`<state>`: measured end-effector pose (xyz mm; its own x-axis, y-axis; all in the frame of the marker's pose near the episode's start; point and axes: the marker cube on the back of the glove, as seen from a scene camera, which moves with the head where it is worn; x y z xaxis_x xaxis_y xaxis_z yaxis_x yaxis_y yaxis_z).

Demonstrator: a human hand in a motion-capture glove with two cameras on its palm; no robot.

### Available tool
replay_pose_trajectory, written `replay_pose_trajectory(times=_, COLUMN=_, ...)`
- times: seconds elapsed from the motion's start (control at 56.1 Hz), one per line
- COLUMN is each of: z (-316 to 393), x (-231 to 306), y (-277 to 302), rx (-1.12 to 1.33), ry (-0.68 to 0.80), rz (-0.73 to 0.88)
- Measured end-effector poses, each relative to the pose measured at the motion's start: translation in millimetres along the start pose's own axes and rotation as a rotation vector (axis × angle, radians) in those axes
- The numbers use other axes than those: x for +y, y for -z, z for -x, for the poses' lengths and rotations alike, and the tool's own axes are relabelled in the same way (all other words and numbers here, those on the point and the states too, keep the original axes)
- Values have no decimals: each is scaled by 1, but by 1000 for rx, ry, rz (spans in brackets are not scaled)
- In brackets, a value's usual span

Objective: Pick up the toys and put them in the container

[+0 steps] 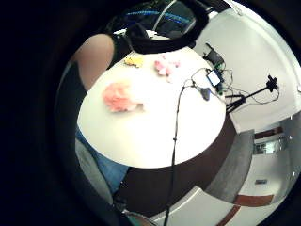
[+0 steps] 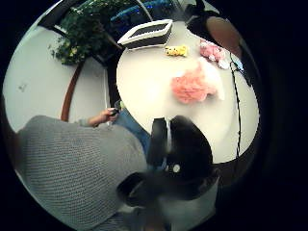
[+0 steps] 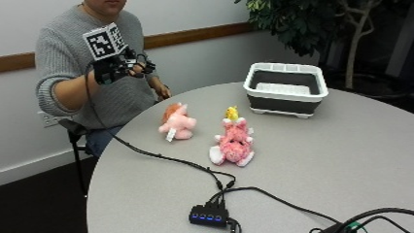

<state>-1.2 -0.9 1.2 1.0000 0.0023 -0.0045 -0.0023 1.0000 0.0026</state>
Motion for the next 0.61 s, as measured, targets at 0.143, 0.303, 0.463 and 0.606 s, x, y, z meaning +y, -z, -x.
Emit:
replay_pose_trajectory(times=0.143, z=6, x=-1, y=-3, rx=-16, ry=5, rz=20)
replay_pose_trajectory(times=0.303, z=9, x=-4, y=-5, rx=-31, ry=-19, rz=25)
replay_pose_trajectory(times=0.463, z=7, x=-25, y=-12, rx=-44, ry=-21, rz=49)
replay_pose_trajectory(times=0.606, z=6, x=-89, y=-16, rx=-72, ry=56, rz=19)
